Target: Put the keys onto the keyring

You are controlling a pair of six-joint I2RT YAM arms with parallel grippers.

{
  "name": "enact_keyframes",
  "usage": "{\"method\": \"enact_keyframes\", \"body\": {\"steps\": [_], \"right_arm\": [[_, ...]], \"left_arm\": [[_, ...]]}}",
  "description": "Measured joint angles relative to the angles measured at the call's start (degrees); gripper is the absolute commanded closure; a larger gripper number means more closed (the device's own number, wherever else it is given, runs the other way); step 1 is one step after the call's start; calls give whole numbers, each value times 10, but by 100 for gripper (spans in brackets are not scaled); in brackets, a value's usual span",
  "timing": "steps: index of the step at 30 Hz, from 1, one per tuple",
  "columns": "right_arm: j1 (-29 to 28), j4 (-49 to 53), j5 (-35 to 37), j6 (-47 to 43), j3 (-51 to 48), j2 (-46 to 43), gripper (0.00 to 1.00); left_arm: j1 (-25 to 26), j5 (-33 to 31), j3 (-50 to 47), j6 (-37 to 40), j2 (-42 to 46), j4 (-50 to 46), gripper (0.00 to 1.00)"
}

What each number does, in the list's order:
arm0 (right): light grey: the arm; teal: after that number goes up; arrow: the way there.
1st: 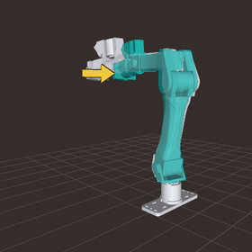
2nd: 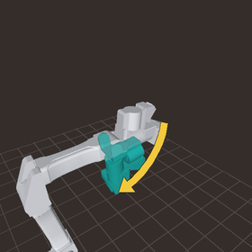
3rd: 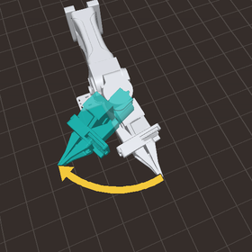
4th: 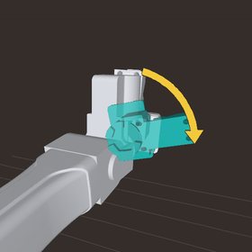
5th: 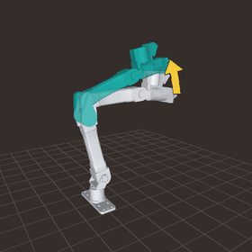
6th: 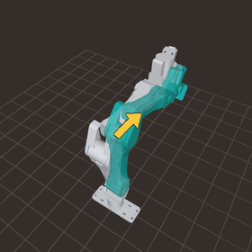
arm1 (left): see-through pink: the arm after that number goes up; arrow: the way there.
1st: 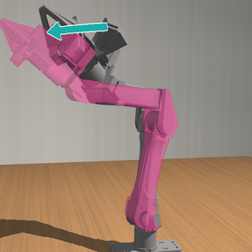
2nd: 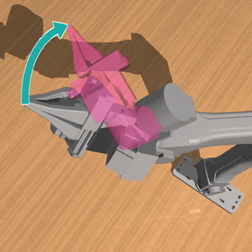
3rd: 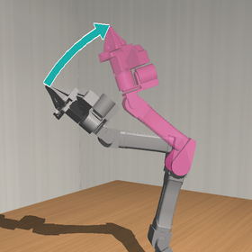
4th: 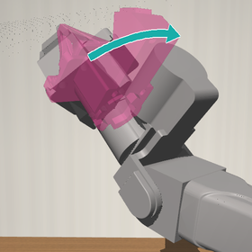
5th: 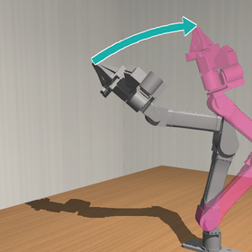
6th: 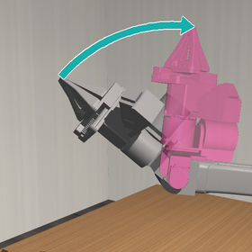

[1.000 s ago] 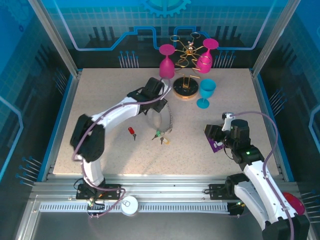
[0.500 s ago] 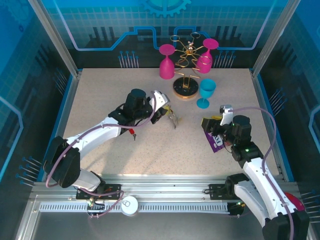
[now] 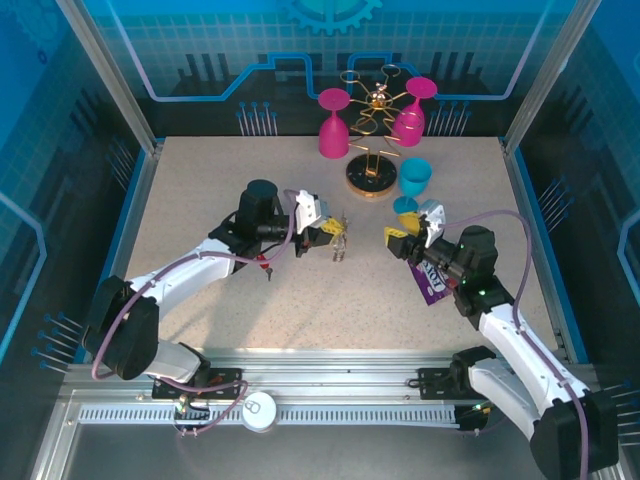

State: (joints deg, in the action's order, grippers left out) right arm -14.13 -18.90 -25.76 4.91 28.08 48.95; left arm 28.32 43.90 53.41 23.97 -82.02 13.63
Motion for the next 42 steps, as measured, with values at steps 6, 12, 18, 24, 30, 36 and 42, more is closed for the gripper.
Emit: {"method": "enact_keyframes", "body": {"steps": [6, 12, 18, 24, 30, 36, 42], "right_arm": [[-22, -14, -35, -68, 0, 25, 59], [-42, 9, -23, -51, 0, 28, 62], [-60, 81, 26, 88, 0, 5, 68], [-79, 134, 79, 323, 0, -17, 72], [-105, 170, 115, 433, 0, -17, 72], [-138, 173, 118, 483, 16, 43, 72], [-195, 147, 123, 535, 39, 101, 71]], "left_arm": [[0, 36, 0, 18, 0, 13, 100], [0, 8, -16, -2, -1, 56, 100], [0, -82, -35, -78, -5, 108, 100], [6, -181, -36, -162, -5, 120, 100], [7, -236, -37, -269, -5, 89, 100], [10, -251, -48, -349, -9, 80, 100], [15, -253, -50, -403, -29, 80, 100]]}}
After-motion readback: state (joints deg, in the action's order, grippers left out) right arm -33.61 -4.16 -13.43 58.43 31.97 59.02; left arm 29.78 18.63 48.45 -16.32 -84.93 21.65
